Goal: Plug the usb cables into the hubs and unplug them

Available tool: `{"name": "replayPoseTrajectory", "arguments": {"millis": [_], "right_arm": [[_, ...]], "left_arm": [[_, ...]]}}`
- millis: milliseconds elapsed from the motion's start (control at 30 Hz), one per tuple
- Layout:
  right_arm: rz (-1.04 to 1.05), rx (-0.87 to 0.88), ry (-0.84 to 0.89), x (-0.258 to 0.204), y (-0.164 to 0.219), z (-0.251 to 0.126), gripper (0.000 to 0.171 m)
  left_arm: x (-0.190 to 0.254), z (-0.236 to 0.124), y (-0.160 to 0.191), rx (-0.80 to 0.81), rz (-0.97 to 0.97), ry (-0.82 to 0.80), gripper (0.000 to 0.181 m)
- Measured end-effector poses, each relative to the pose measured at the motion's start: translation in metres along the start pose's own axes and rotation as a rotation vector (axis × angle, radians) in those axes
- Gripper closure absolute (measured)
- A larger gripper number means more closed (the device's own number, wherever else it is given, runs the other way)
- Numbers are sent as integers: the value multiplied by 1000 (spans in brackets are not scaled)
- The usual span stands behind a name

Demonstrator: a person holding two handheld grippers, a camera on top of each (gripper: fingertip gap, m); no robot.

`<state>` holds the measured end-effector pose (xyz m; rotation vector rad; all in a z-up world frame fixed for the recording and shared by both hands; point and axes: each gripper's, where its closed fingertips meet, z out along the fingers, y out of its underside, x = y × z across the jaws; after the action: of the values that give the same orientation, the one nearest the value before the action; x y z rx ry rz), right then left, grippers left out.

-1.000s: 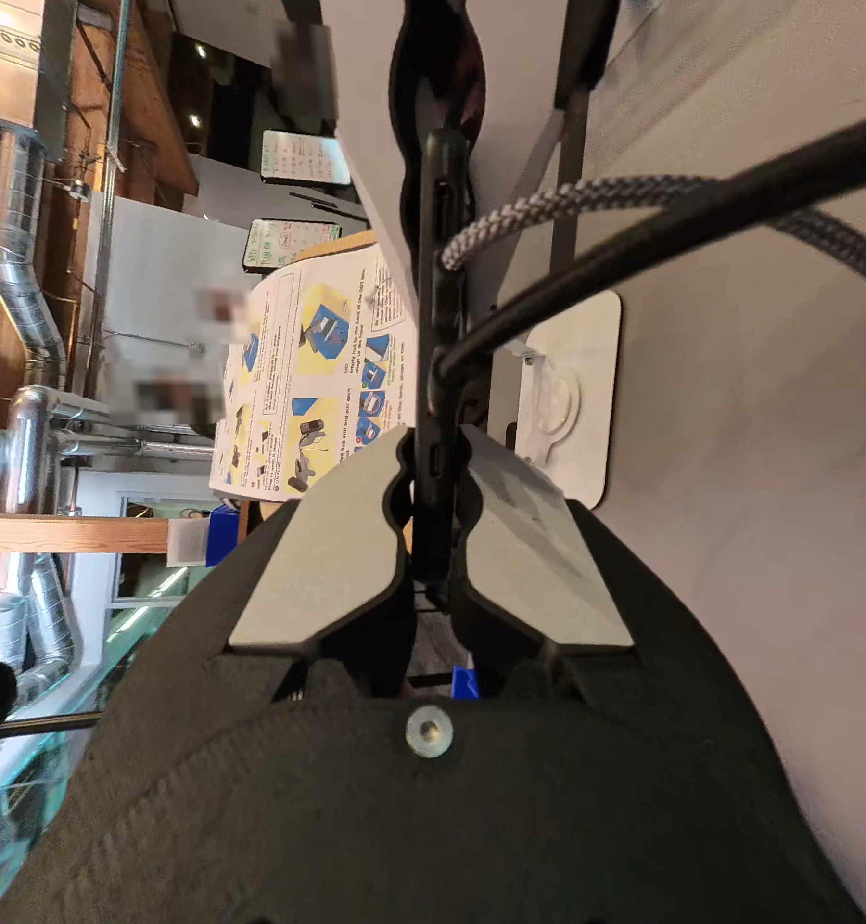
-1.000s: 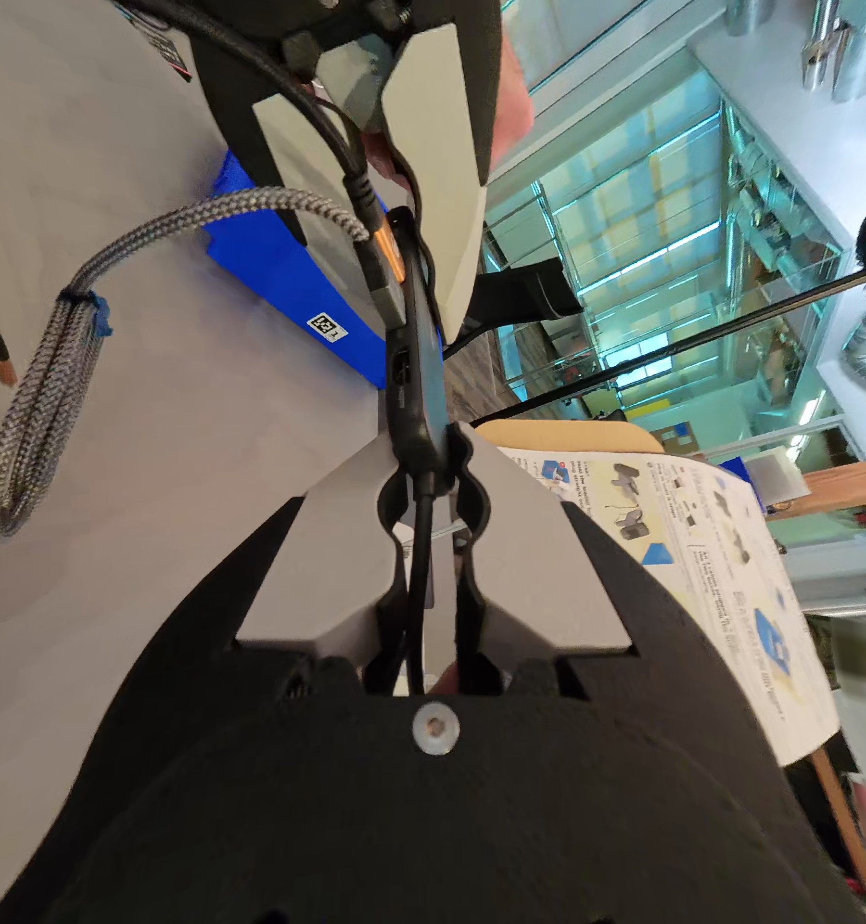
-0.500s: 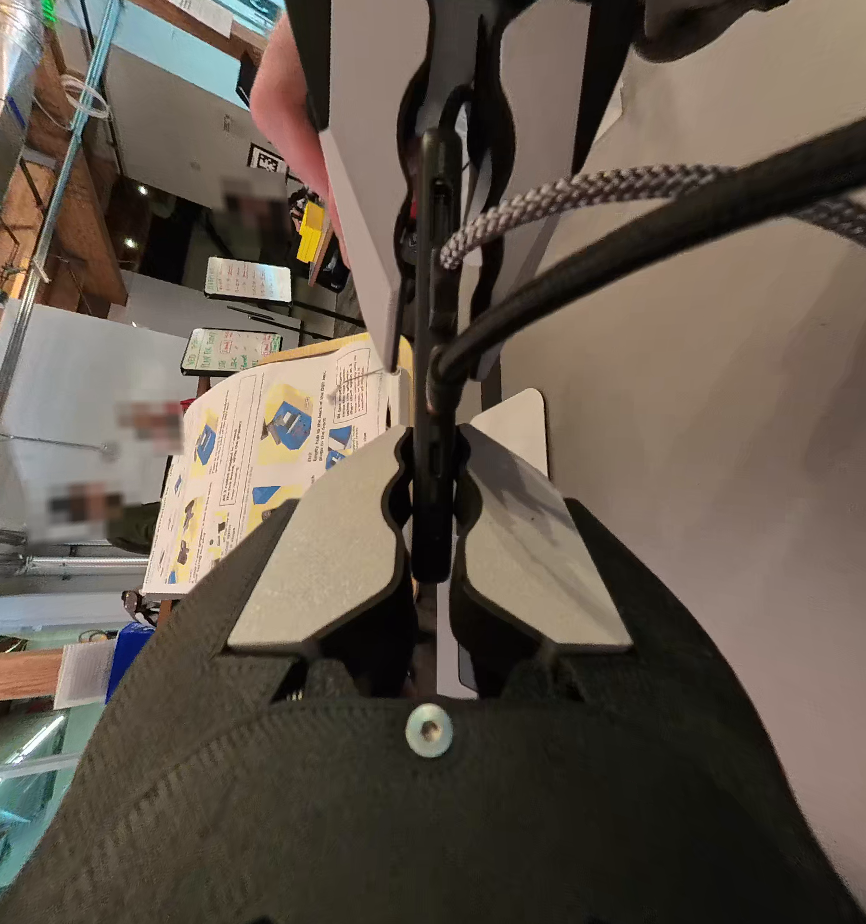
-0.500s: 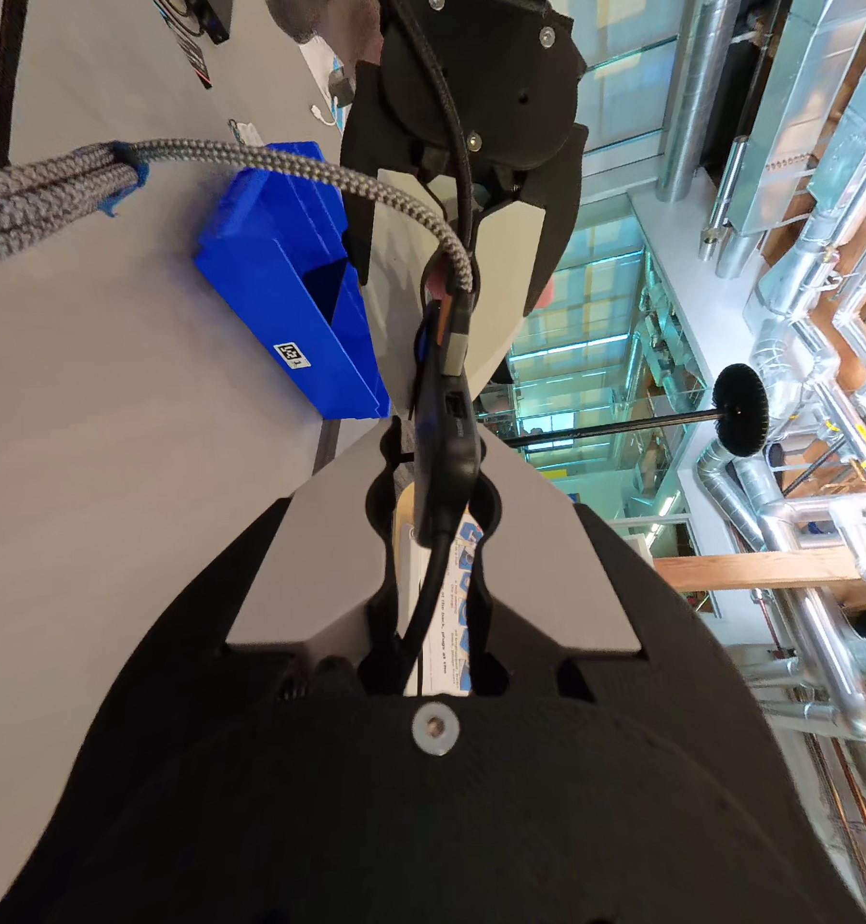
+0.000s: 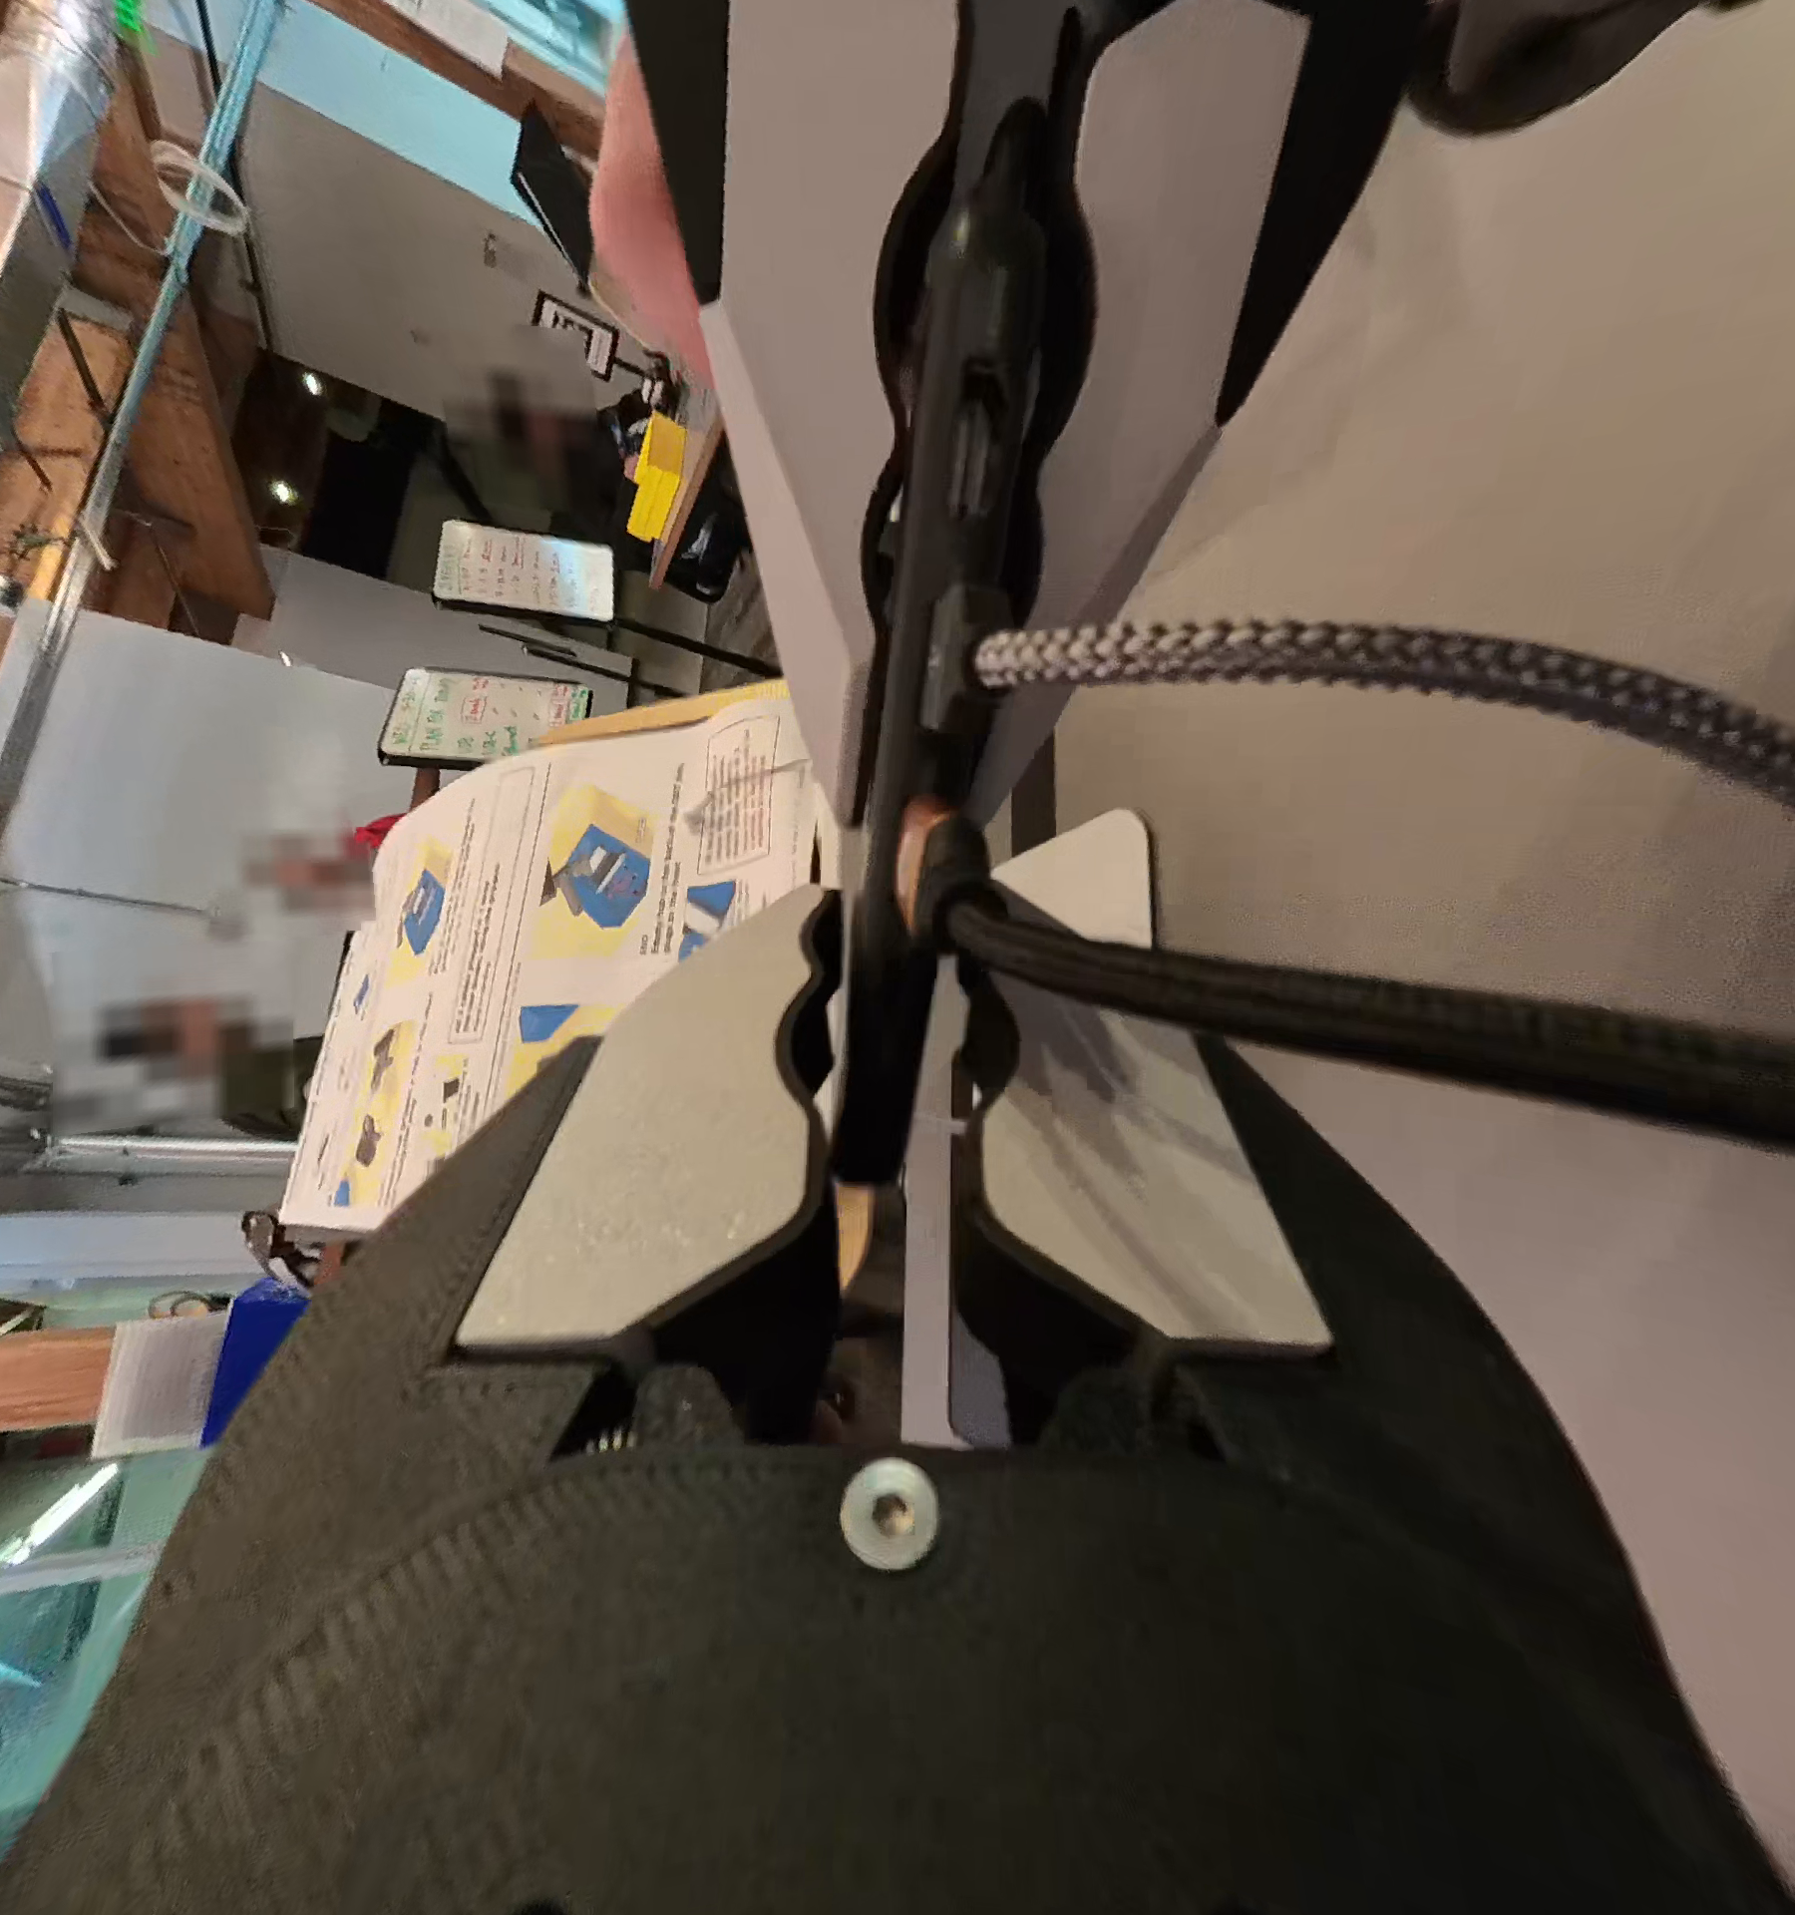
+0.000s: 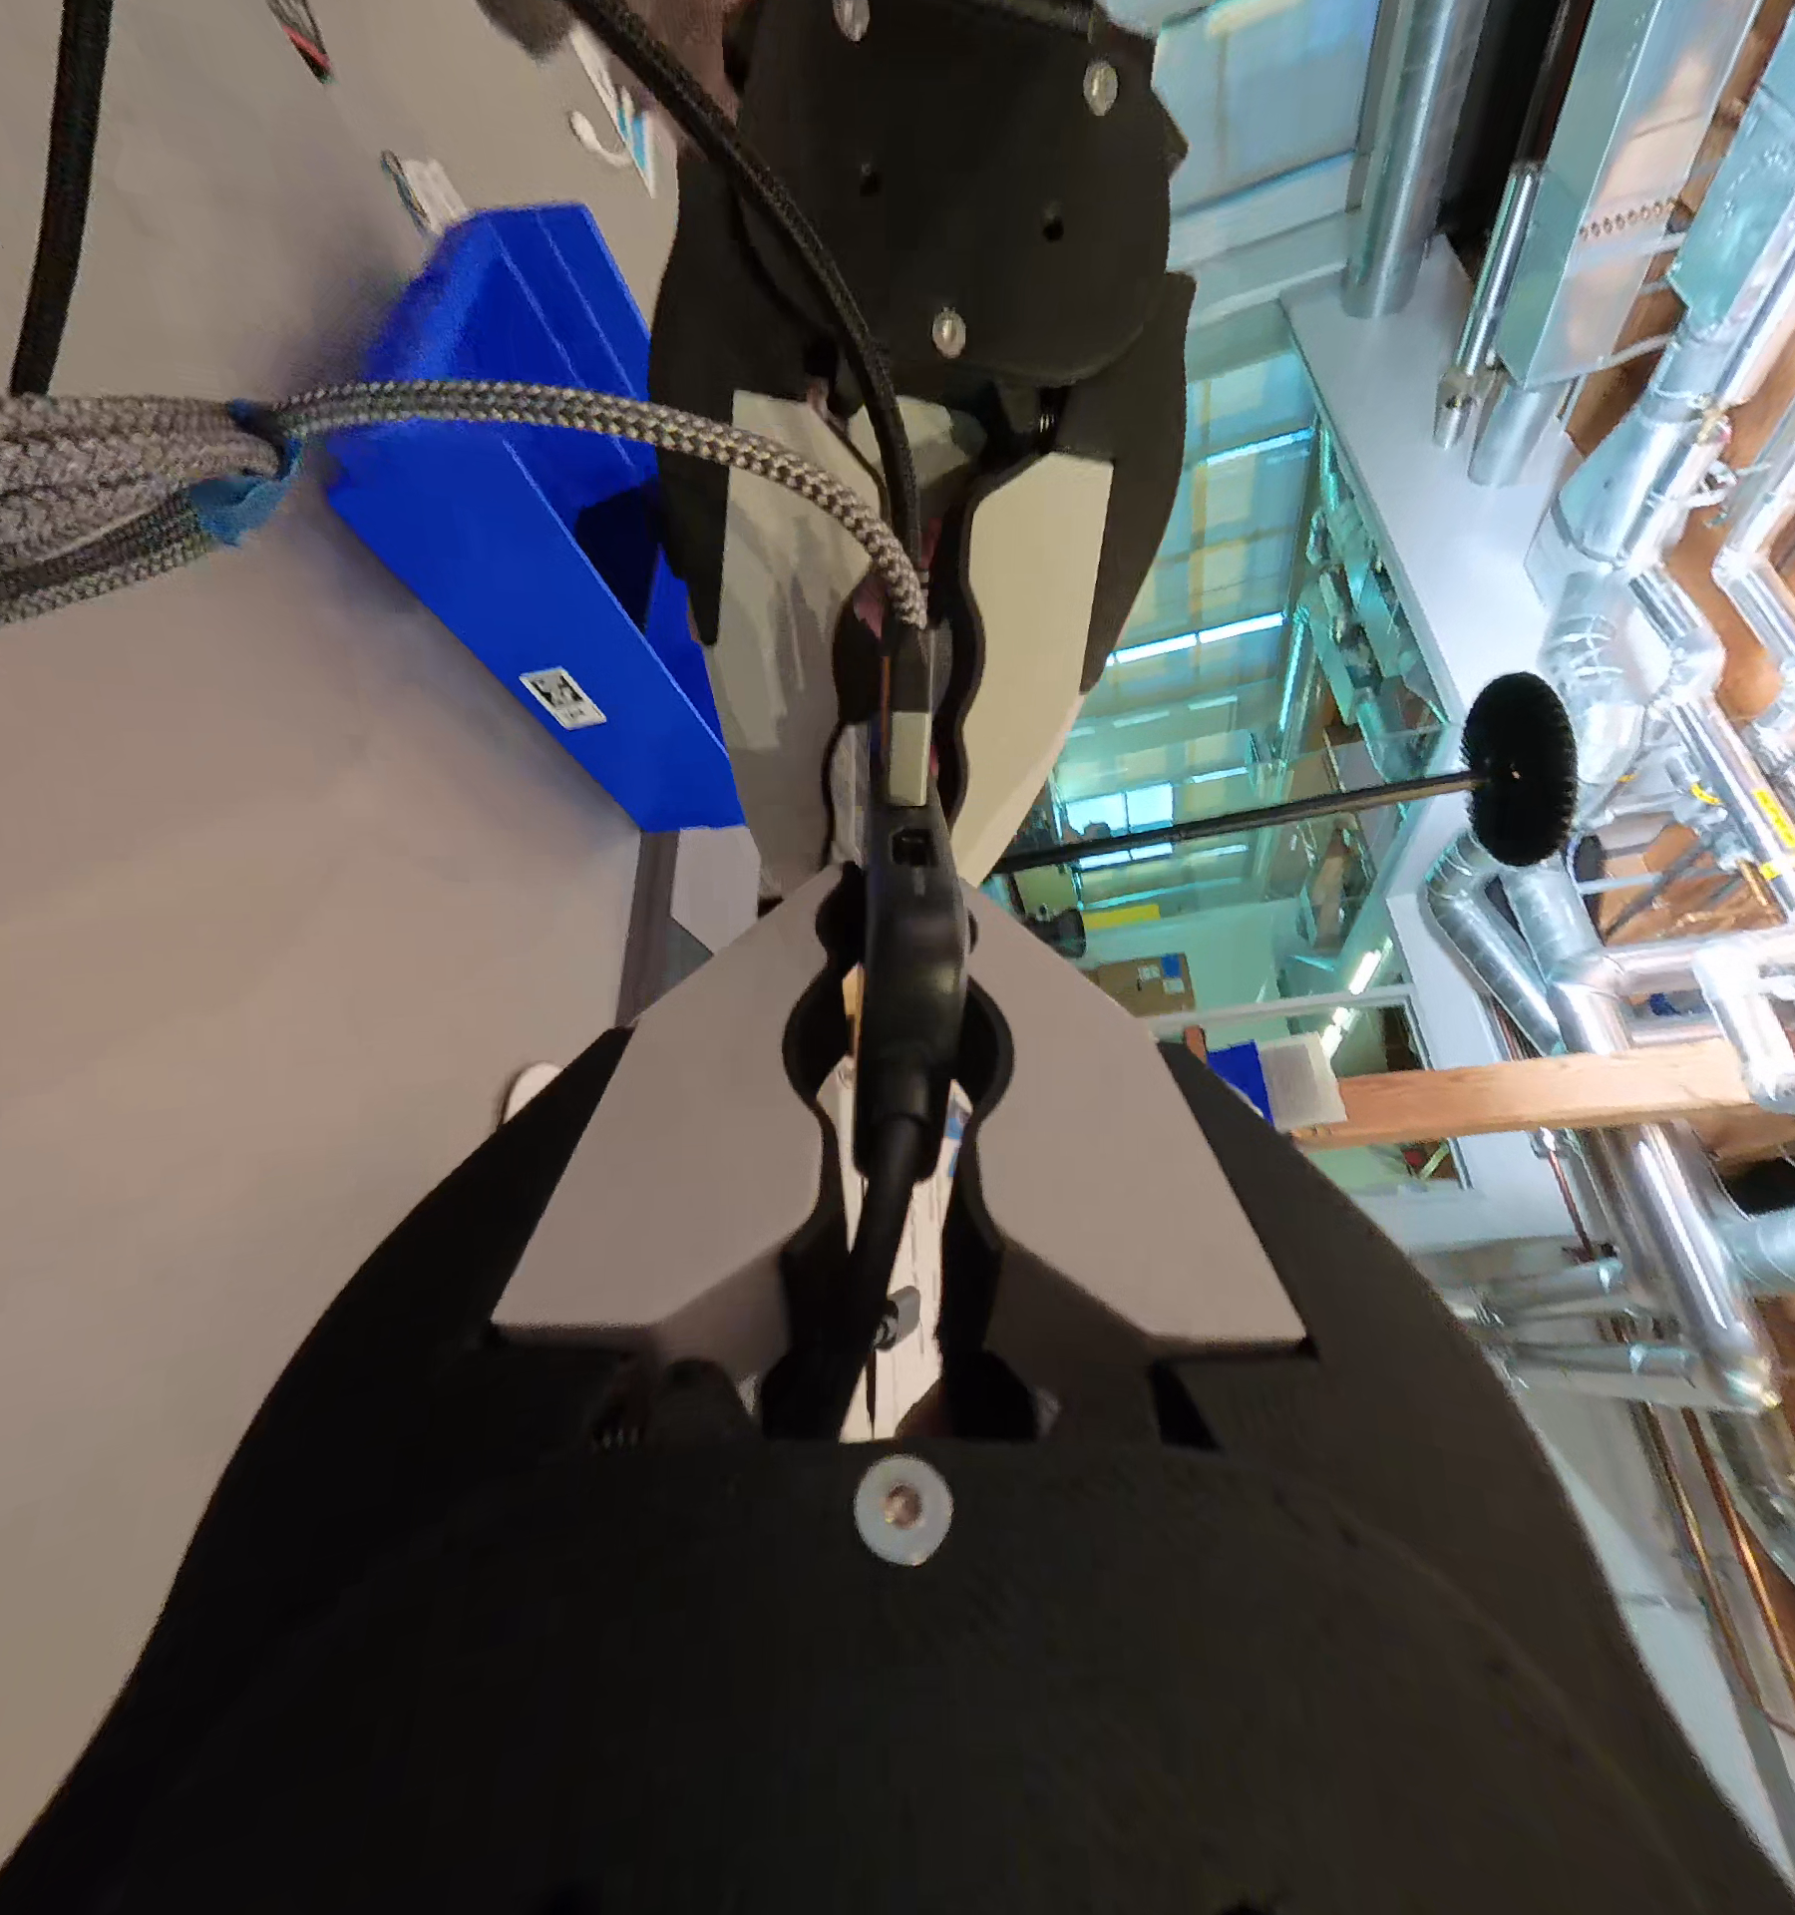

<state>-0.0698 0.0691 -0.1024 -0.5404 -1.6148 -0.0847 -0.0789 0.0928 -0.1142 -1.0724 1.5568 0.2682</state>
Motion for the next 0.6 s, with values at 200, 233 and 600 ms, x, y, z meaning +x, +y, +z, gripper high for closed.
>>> {"name": "replayPoseTrajectory", "arguments": {"millis": [200,233,600], "right_arm": [[2,-109,89,19,29,-7,162],[3,-125,101,21,34,-6,162],[-27,-246,161,20,67,7,161]], "left_arm": [[-25,-26,39,-117,-188,-65,132],[-35,-34,39,-102,-257,-106,135],[-35,-44,-29,140,-824,-75,149]]}}
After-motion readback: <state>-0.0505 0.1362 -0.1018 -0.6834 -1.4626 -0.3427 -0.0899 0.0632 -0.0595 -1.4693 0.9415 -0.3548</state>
